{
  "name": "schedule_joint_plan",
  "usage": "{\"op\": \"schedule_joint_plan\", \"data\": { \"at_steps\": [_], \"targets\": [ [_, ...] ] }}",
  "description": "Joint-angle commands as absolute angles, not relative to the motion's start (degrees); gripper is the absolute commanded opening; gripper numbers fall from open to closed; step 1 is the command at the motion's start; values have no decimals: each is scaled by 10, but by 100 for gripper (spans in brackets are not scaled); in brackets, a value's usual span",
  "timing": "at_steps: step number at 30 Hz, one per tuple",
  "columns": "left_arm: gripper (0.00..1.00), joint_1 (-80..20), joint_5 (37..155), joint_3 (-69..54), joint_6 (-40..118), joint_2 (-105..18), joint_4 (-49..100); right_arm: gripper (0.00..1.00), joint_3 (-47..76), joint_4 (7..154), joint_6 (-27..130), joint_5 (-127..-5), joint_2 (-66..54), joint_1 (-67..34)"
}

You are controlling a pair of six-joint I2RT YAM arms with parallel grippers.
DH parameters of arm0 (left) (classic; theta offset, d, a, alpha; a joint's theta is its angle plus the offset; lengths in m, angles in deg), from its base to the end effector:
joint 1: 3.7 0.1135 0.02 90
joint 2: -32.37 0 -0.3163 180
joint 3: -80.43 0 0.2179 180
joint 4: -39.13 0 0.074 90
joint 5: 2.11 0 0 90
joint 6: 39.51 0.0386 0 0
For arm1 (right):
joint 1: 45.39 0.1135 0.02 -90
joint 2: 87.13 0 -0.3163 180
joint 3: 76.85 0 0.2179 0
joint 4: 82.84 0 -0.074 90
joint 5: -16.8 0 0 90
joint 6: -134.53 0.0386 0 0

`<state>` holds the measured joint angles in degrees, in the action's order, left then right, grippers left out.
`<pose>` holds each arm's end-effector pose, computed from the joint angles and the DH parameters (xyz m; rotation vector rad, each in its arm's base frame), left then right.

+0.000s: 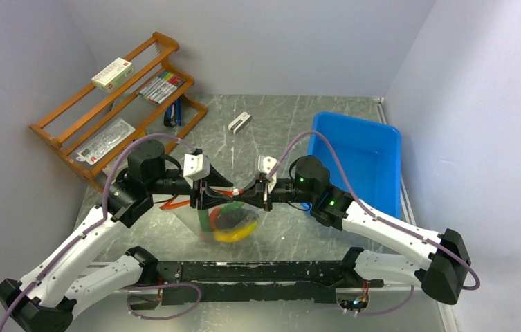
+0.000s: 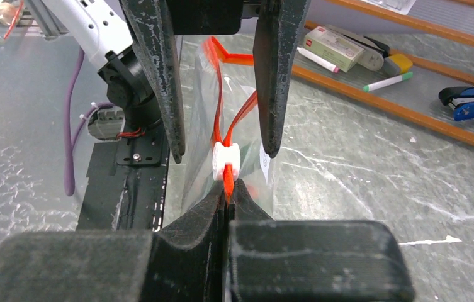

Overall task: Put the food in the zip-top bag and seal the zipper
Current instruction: Zip the zipper food storage bag.

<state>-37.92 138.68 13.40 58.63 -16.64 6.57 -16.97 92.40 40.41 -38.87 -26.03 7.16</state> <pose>0.0783 -0.0894 0.3950 1.2366 1.4052 -1.1194 0.0984 0.1643 0.3747 -1.2390 1.2883 1.1213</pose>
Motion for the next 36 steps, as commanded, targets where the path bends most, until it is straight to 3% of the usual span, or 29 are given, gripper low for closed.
{"op": "schedule_joint_plan", "data": {
  "at_steps": [1, 10, 24, 33, 36],
  "targets": [
    [43, -376, 1415, 123, 585, -163, 79, 0, -155, 945, 406, -381, -256, 70],
    [33, -376, 1428, 108, 586, -188, 73, 0, -162, 948, 410, -378, -250, 71],
    [34, -376, 1431, 95, 586, -205, 70, 0, -164, 938, 401, -369, -244, 72],
    [9, -376, 1441, 100, 609, -199, 49, 0, -169, 946, 405, -380, -248, 72],
    [7, -376, 1438, 99, 617, -197, 36, 0, -171, 948, 406, -384, -249, 72]
  ]
}}
